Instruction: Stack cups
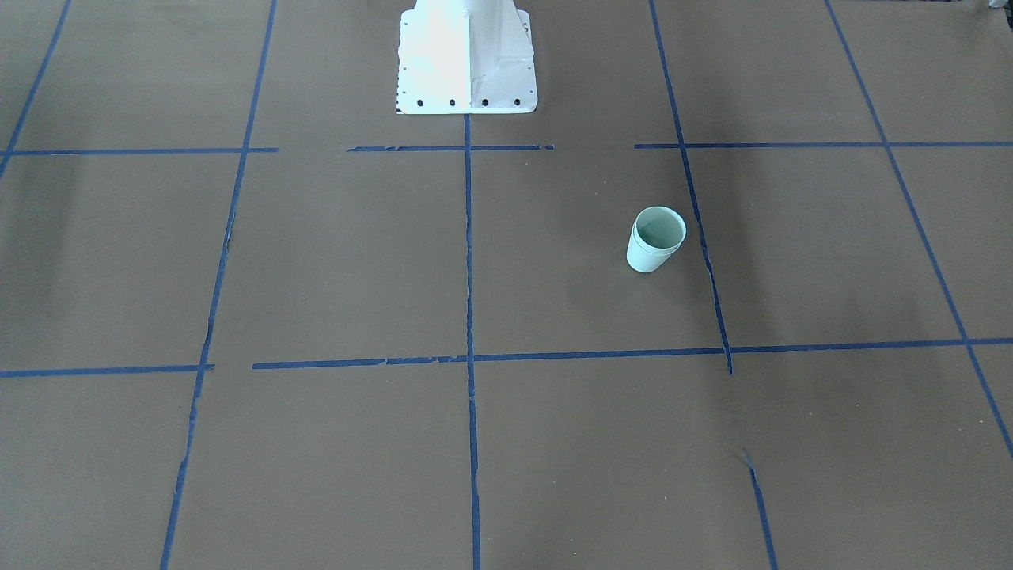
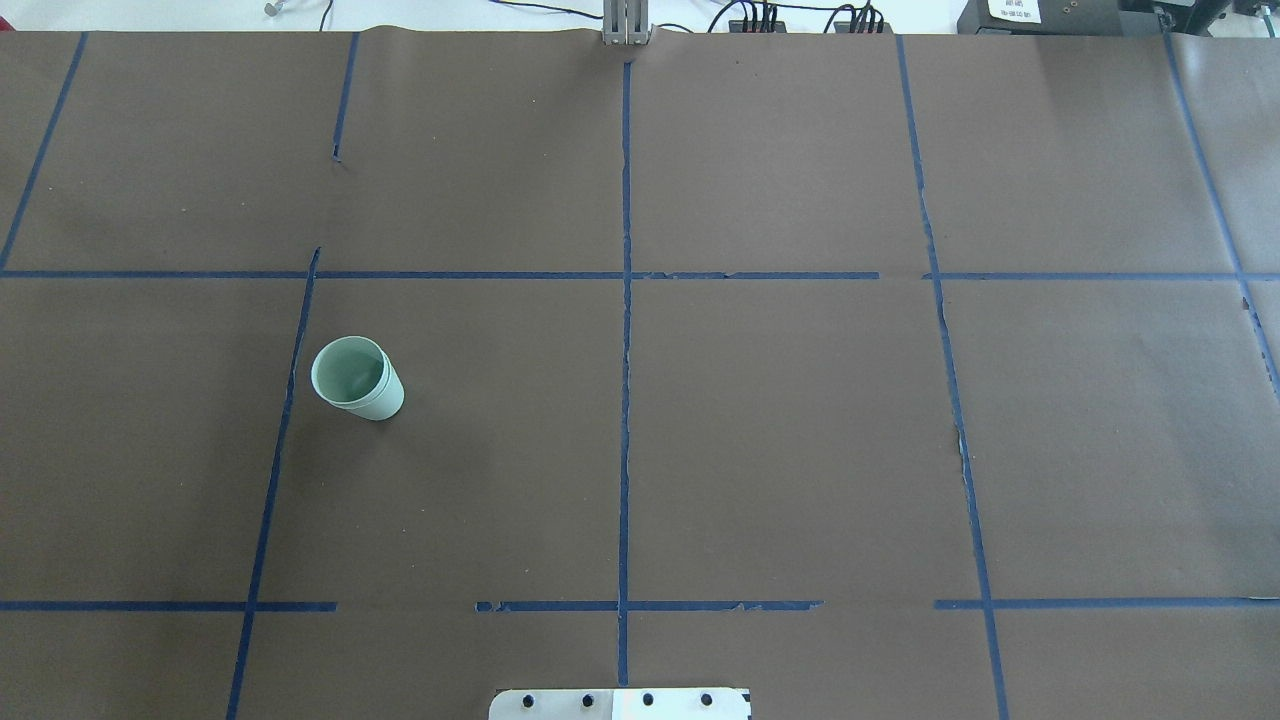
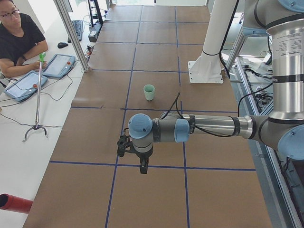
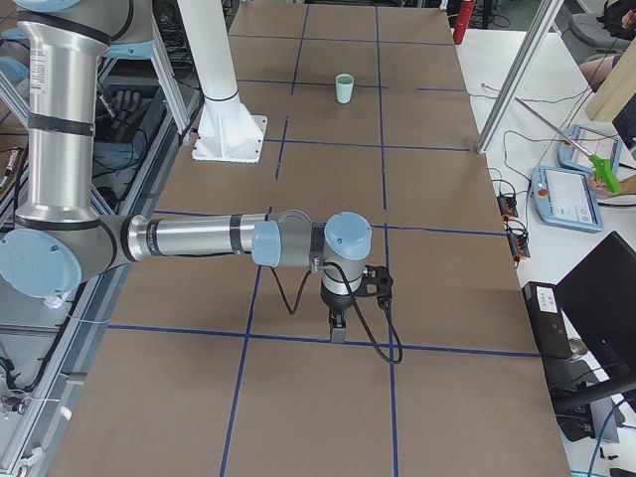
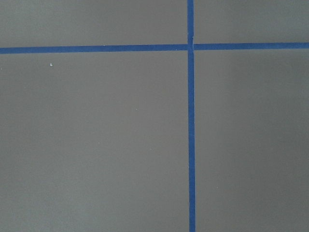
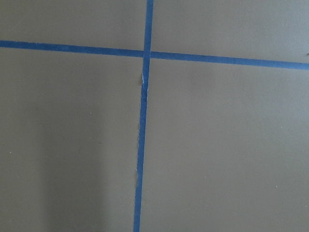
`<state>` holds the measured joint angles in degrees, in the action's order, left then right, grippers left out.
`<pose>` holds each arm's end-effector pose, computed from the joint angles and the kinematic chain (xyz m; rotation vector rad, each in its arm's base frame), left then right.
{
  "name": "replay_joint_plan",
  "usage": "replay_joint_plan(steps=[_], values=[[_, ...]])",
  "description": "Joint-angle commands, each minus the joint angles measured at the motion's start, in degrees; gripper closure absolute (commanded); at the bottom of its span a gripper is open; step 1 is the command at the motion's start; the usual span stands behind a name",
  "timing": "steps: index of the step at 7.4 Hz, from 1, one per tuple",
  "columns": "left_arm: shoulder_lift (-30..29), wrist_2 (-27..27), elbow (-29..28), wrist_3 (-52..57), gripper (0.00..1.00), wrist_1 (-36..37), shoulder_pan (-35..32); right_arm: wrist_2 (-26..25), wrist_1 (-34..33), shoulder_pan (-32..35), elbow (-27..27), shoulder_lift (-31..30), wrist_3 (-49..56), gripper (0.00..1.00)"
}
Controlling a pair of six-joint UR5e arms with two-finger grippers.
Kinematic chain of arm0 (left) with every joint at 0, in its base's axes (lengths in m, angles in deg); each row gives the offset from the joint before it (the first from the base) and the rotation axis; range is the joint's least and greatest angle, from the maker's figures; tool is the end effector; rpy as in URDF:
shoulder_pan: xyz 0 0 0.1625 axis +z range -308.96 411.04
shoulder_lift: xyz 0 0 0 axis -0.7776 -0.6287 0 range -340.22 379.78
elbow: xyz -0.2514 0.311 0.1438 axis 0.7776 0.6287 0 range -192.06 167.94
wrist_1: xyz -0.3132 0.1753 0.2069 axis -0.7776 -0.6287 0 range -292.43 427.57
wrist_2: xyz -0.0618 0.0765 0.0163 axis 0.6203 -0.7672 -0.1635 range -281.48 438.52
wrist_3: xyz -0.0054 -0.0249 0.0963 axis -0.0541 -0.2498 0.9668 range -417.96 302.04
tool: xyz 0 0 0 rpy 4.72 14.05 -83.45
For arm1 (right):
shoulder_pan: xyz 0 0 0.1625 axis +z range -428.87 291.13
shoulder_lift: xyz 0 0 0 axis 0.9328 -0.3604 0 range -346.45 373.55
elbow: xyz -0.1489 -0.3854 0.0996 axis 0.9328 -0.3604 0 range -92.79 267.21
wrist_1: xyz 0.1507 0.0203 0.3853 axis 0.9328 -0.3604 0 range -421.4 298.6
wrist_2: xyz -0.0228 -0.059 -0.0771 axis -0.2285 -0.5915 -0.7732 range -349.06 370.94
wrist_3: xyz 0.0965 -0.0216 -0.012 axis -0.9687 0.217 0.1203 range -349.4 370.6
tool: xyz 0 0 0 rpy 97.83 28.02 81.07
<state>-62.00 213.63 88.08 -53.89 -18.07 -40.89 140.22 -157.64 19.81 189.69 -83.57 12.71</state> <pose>-0.0771 -0.4255 0.6445 0.0010 0.7883 0.0185 0.0602 -0.4378 0.6263 -0.0099 -0.6858 -0.0522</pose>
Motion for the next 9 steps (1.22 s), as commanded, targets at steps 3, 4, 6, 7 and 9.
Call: replay_joint_plan(steps=[3, 4, 6, 7, 9], values=[[0.13, -0.02, 0.57, 0.06, 0.0, -0.05, 0.09, 0.0, 0.0, 0.0, 0.0, 0.0, 0.0, 0.0], [-0.3, 0.06, 0.84, 0.06, 0.0, -0.05, 0.0, 0.0, 0.0, 0.0, 0.0, 0.0, 0.0, 0.0], [-1.36, -0.02, 0.67, 0.15, 0.0, -0.13, 0.09, 0.0, 0.0, 0.0, 0.0, 0.0, 0.0, 0.0], [-1.62, -0.02, 0.76, 0.06, 0.0, -0.13, 0.0, 0.0, 0.0, 0.0, 0.0, 0.0, 0.0, 0.0], [-1.71, 0.07, 0.76, 0.06, 0.0, -0.13, 0.0, -0.09, 0.09, 0.0, 0.0, 0.0, 0.0, 0.0]])
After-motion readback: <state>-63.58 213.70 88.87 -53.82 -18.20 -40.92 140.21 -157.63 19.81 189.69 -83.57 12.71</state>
